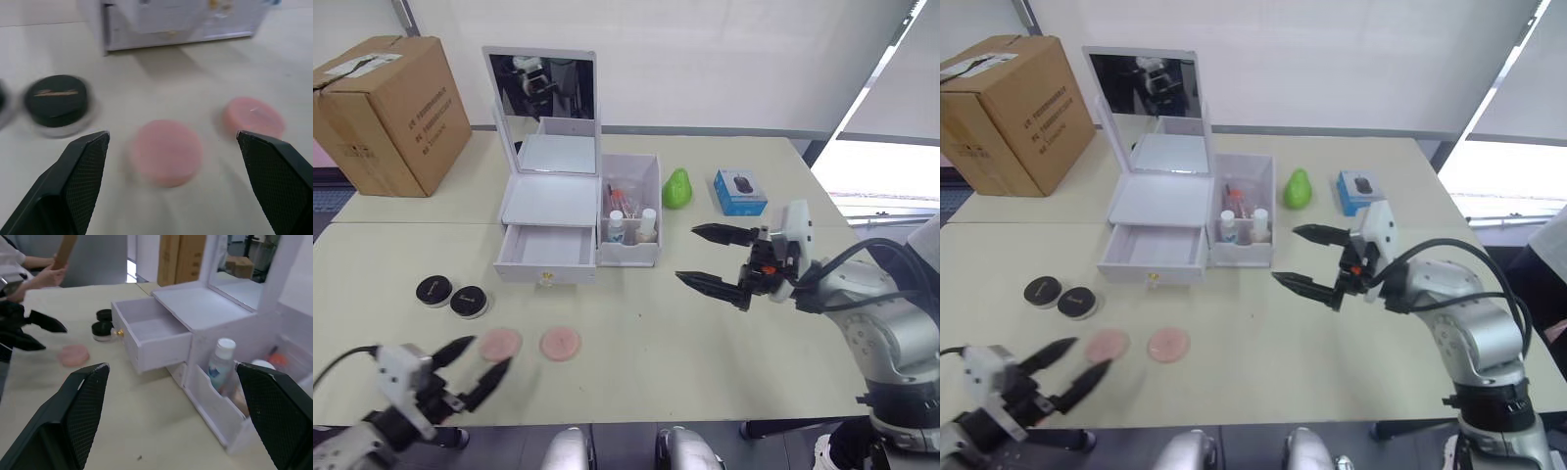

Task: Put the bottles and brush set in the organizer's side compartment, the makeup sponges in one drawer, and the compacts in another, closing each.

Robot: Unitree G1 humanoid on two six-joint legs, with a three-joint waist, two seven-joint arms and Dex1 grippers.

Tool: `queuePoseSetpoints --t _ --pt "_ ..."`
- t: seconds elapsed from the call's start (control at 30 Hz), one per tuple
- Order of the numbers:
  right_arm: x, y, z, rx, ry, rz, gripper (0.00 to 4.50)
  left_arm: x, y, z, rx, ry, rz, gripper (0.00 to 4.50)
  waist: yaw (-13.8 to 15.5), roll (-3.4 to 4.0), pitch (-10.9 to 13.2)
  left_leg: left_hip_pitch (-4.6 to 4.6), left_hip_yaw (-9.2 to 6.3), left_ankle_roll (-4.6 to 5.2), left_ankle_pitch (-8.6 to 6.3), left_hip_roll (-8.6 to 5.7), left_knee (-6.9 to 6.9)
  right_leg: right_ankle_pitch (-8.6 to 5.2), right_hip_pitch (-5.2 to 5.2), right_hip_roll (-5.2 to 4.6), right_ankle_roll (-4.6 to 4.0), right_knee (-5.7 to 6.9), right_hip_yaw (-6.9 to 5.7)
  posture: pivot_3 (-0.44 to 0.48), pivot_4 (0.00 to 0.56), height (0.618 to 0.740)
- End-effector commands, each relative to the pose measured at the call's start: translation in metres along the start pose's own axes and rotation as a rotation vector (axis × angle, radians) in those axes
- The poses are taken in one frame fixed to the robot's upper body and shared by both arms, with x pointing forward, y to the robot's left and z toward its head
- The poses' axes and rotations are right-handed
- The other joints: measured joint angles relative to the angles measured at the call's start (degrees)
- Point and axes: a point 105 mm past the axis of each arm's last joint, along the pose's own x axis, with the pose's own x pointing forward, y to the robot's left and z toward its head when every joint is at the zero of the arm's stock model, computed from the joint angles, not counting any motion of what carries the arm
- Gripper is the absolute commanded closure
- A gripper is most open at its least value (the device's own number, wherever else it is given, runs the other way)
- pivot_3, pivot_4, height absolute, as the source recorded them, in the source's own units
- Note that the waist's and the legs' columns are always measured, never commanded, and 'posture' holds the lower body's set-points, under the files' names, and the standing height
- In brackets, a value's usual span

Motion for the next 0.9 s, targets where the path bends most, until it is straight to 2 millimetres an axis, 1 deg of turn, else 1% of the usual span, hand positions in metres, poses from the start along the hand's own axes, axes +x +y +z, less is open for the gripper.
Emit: queuePoseSetpoints --t 0.03,0.17,0.33,0.43,0.6,0.67,0.8,0.9 --pt "0.010 0.010 0.006 -0.021 -0.014 0.087 0.00 0.013 -0.020 0.002 0.039 0.013 -0.052 0.03 0.0 0.03 0.0 0.00 -0.02 0.01 0.01 -0.01 0.00 0.00 0.00 0.02 0.00 0.00 0.01 0.000 0.150 0.740" --pt "0.022 0.019 0.011 -0.038 -0.008 0.170 0.00 0.024 -0.012 0.002 0.083 0.047 -0.032 0.03 -0.2 0.11 0.0 0.00 -0.15 0.04 0.02 -0.02 0.02 0.01 0.05 0.14 -0.01 0.05 0.05 0.000 0.150 0.740" --pt "0.032 0.023 0.022 -0.069 -0.035 0.214 0.00 0.034 -0.015 0.008 0.121 0.077 -0.135 0.03 -0.4 0.20 0.0 0.03 -0.26 0.04 0.02 -0.03 0.07 0.01 0.00 0.17 -0.02 0.05 0.01 0.000 0.150 0.740" --pt "0.038 0.025 0.030 -0.083 -0.067 0.218 0.00 0.044 -0.012 0.009 0.152 0.104 -0.191 0.03 -0.3 0.22 0.0 0.02 -0.26 0.04 0.02 -0.02 0.12 0.01 0.01 0.16 -0.02 0.05 0.00 0.000 0.150 0.740" --pt "0.044 0.025 0.035 -0.104 -0.090 0.199 0.00 0.061 0.009 0.001 0.260 0.203 -0.204 0.03 -0.3 0.24 0.0 0.02 -0.27 0.04 0.03 -0.04 0.13 0.04 0.03 0.17 -0.06 0.07 -0.02 0.000 0.150 0.740" --pt "0.045 0.025 0.037 -0.111 -0.095 0.190 0.00 0.067 0.015 0.000 0.289 0.229 -0.211 0.03 -0.4 0.24 0.0 0.01 -0.26 0.05 0.03 -0.04 0.13 0.05 0.08 0.17 -0.08 0.08 -0.01 0.000 0.150 0.740" --pt "0.043 0.026 0.042 -0.116 -0.105 0.161 0.00 0.073 0.010 -0.004 0.302 0.292 -0.283 0.03 -0.5 0.26 0.0 0.00 -0.26 0.05 0.03 -0.03 0.13 0.08 0.13 0.17 -0.10 0.10 0.00 0.000 0.150 0.740" --pt "0.042 0.025 0.041 -0.117 -0.101 0.139 0.00 0.077 0.006 -0.005 0.302 0.306 -0.320 0.03 -0.6 0.30 0.0 0.01 -0.25 0.05 0.03 -0.03 0.12 0.08 0.14 0.16 -0.10 0.10 0.01 0.000 0.150 0.740"
